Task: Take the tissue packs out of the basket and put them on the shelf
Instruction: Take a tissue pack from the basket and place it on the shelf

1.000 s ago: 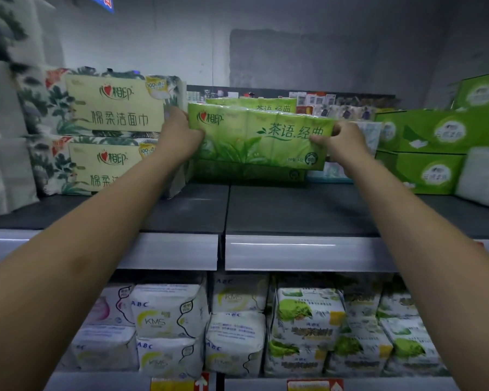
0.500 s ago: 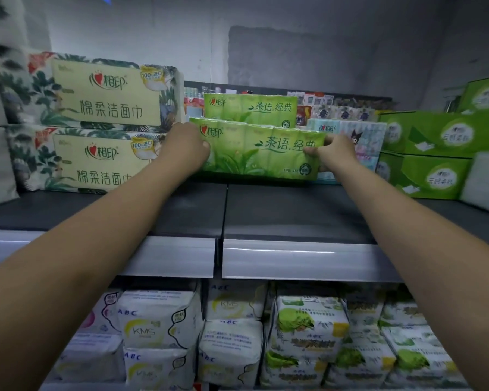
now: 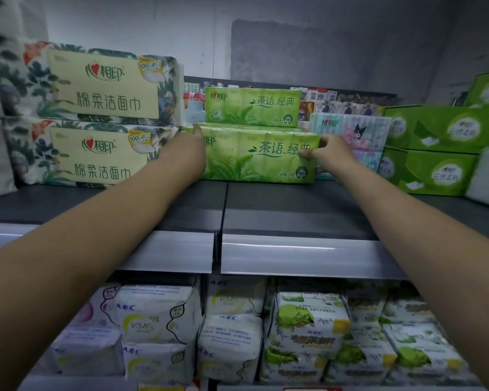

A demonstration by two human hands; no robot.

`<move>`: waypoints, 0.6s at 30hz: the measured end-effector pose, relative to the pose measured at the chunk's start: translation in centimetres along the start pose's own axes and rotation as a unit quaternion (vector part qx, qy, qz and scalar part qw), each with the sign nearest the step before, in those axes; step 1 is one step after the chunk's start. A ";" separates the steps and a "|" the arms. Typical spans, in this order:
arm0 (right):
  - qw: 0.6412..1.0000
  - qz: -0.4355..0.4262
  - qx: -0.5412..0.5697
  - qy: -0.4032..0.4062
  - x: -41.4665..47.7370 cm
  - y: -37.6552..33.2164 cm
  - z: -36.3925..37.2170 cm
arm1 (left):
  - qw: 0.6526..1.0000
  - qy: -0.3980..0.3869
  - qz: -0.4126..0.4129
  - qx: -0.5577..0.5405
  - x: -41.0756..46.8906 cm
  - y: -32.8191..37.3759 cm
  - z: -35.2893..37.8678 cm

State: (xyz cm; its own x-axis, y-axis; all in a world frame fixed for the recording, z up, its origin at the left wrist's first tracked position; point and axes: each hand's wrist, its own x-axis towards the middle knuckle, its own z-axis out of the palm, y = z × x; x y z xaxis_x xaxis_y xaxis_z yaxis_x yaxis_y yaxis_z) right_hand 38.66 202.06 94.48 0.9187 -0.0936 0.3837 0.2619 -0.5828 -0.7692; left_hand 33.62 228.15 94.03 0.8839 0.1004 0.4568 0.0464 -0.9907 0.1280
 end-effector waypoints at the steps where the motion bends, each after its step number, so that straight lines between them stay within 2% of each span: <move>1: 1.000 -0.001 -0.006 -0.003 -0.1 0.0 0.0 | 1.000 0.002 0.000 0.029 -0.1 0.2 -0.1; 5: 0.999 -0.002 -0.034 -0.013 -0.4 -0.1 0.0 | 0.996 0.033 0.013 0.081 -0.5 0.6 -0.2; 8: 0.998 -0.008 -0.053 -0.017 -0.5 0.0 -0.1 | 0.999 0.002 0.011 0.053 -0.5 0.4 0.4; 11: 0.996 -0.020 -0.081 -0.013 -0.7 -0.1 -0.2 | 1.000 0.017 0.020 0.005 -0.8 0.3 0.3; 14: 0.995 -0.046 -0.082 0.034 -1.1 -0.6 -0.6 | 0.997 0.047 0.032 -0.052 -1.1 0.3 -0.2; 18: 0.987 -0.067 0.030 0.142 -2.0 -1.6 -1.8 | 0.984 0.074 0.046 -0.157 -1.4 -0.4 -1.8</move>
State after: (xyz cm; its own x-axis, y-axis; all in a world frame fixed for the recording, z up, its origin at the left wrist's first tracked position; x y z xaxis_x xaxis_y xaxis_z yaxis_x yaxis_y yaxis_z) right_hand 35.89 201.75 95.83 0.7570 -0.2456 0.6056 0.4005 -0.5578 -0.7269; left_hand 31.51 228.53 94.90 0.7985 0.0469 0.6002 -0.1977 -0.9212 0.3351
